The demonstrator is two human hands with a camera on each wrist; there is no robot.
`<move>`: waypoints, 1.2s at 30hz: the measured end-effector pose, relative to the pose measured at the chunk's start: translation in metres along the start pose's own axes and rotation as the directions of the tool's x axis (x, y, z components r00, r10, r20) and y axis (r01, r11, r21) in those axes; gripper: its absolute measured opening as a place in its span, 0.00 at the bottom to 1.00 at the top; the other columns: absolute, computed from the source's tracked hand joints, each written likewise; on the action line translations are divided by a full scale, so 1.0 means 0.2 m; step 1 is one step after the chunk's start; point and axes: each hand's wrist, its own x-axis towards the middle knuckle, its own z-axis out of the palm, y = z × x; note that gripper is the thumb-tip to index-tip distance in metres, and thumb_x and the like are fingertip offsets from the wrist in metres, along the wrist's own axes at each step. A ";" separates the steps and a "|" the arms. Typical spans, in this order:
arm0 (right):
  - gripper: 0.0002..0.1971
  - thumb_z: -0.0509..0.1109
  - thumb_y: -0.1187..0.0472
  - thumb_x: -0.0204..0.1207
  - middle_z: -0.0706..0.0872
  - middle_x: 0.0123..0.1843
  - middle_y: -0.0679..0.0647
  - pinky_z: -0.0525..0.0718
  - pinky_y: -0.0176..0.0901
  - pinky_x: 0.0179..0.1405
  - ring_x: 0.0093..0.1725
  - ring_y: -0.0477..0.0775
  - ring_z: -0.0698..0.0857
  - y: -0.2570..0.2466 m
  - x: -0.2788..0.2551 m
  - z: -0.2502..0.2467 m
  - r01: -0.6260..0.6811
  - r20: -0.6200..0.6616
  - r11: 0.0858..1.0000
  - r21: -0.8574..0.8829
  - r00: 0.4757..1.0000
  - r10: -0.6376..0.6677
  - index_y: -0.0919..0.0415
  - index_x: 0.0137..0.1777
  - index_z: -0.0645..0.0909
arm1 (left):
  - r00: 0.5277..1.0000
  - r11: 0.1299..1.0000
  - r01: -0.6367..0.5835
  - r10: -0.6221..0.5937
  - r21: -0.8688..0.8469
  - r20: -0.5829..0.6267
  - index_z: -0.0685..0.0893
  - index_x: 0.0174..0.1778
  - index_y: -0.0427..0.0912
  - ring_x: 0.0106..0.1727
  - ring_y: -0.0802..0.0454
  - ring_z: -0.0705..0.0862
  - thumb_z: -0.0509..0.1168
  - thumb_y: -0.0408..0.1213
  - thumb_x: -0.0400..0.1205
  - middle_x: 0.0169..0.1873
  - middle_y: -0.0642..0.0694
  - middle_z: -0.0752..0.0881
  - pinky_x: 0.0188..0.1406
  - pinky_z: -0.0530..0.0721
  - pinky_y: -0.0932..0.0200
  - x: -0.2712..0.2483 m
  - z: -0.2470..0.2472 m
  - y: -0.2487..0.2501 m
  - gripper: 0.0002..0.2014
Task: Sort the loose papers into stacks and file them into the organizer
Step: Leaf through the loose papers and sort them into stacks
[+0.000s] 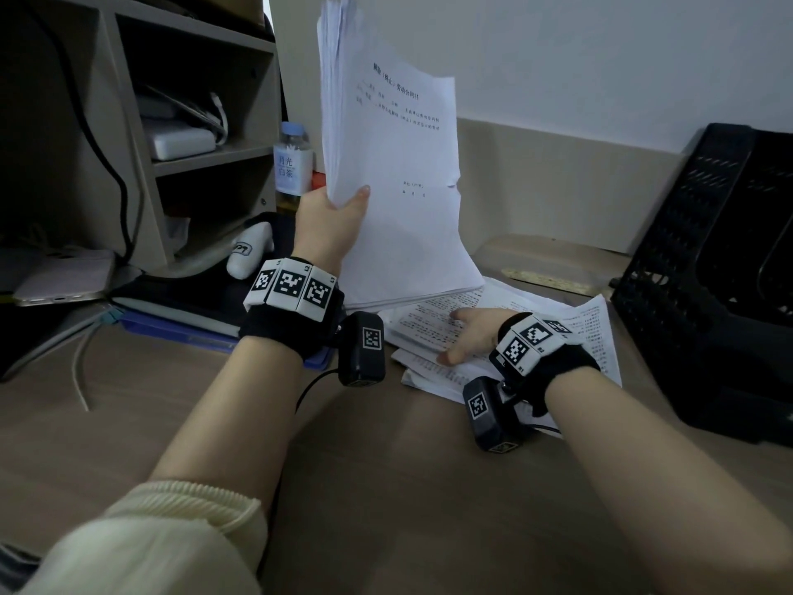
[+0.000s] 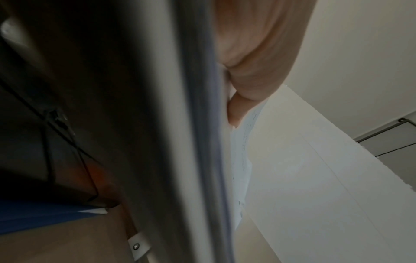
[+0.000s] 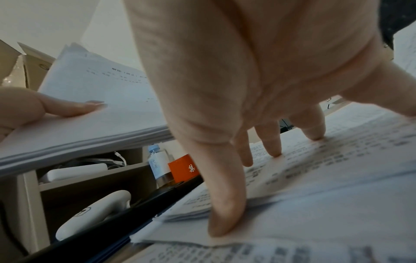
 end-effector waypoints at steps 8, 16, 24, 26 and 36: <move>0.41 0.75 0.48 0.71 0.73 0.78 0.54 0.75 0.48 0.71 0.74 0.58 0.74 -0.02 0.00 0.02 0.030 -0.061 0.997 -0.071 0.998 -0.034 0.52 0.82 0.60 | 1.000 0.999 0.018 -0.018 -0.041 0.007 0.87 0.58 0.34 0.55 0.42 0.88 0.71 0.36 0.80 0.48 0.44 0.89 0.60 0.86 0.42 0.00 0.00 0.01 0.12; 0.41 0.71 0.58 0.71 0.74 0.77 0.54 0.82 0.45 0.60 0.70 0.59 0.78 -0.04 0.00 0.01 0.029 -0.025 0.991 -0.130 0.999 -0.032 0.47 0.83 0.56 | 0.999 0.997 0.035 -0.035 -0.073 0.001 0.87 0.58 0.35 0.55 0.43 0.88 0.71 0.35 0.80 0.51 0.43 0.89 0.59 0.87 0.42 0.00 -0.01 0.01 0.12; 0.39 0.70 0.63 0.70 0.80 0.70 0.55 0.86 0.47 0.52 0.60 0.60 0.83 -0.04 0.02 0.03 0.037 0.001 0.967 -0.250 0.999 -0.038 0.49 0.81 0.59 | 0.999 0.996 0.042 -0.041 -0.083 0.014 0.86 0.59 0.34 0.56 0.43 0.88 0.71 0.36 0.80 0.53 0.41 0.90 0.60 0.86 0.42 0.00 -0.01 0.01 0.13; 0.32 0.65 0.66 0.73 0.81 0.68 0.58 0.84 0.46 0.51 0.58 0.60 0.83 -0.03 0.03 0.03 0.061 -0.052 0.976 -0.209 0.996 -0.073 0.54 0.78 0.64 | 0.999 0.996 0.044 -0.043 -0.083 0.013 0.86 0.60 0.34 0.56 0.43 0.88 0.71 0.36 0.81 0.53 0.42 0.89 0.60 0.86 0.42 0.00 -0.01 0.02 0.13; 0.24 0.57 0.69 0.80 0.75 0.74 0.63 0.75 0.48 0.66 0.72 0.63 0.75 0.02 0.04 -0.01 -0.007 -0.264 1.000 -0.012 0.964 0.004 0.65 0.76 0.67 | 0.999 0.996 -0.003 0.000 -0.092 -0.035 0.86 0.61 0.35 0.56 0.44 0.88 0.71 0.39 0.80 0.53 0.43 0.89 0.60 0.87 0.42 0.00 -0.02 0.03 0.16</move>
